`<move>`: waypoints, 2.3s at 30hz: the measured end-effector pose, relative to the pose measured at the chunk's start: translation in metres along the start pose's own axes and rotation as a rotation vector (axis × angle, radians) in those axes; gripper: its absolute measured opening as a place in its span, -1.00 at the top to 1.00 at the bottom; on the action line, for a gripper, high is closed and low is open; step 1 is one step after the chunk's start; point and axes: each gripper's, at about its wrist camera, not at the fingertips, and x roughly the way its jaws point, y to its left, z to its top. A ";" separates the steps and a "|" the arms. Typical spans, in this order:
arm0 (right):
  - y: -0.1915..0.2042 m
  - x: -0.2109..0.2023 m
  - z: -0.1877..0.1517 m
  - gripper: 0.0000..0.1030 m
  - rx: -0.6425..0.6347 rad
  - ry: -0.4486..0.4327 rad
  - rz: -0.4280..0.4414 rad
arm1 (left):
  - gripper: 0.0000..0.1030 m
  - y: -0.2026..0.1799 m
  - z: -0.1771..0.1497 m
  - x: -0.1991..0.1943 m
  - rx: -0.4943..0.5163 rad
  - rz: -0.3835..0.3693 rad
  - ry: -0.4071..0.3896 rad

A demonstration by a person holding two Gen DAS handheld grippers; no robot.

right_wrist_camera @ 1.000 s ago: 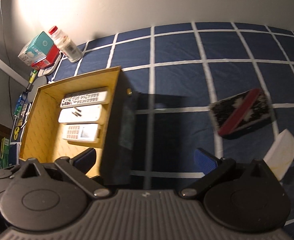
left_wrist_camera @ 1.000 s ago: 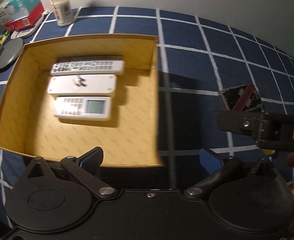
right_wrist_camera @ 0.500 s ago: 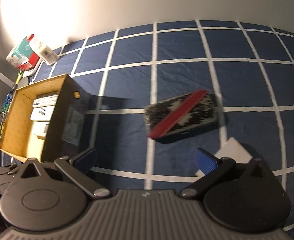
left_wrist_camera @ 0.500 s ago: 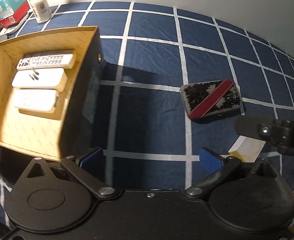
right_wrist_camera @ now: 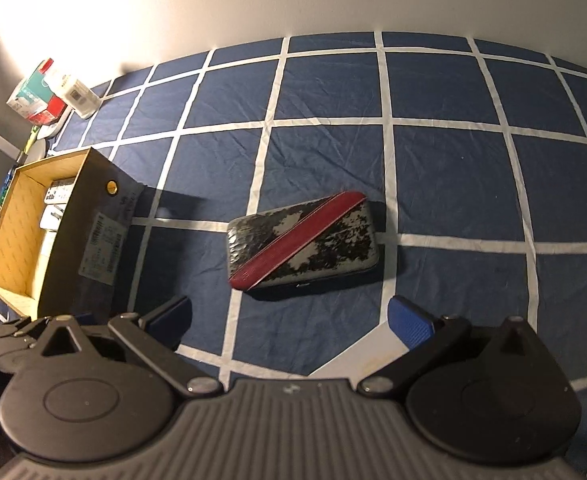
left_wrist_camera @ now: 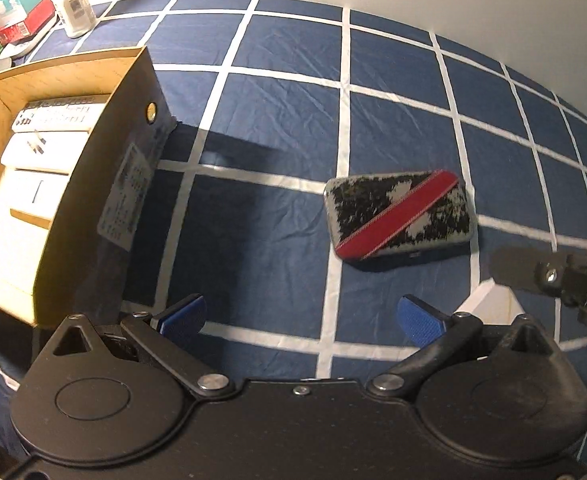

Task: Organize objects
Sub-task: 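Grasp the black-and-red case across its width with the right gripper, then lift the black-and-red case and carry it over the yellow box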

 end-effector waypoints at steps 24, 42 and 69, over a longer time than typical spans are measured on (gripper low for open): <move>-0.036 0.126 0.059 -0.99 0.009 0.196 0.037 | -0.99 -0.025 0.064 0.104 -0.041 -0.047 0.142; -0.034 0.144 0.067 -0.72 -0.022 0.225 -0.020 | -0.73 -0.036 0.072 0.125 -0.038 -0.127 0.186; -0.009 0.089 0.044 -0.54 0.028 0.129 -0.034 | -0.60 -0.039 0.057 0.069 0.056 -0.114 0.107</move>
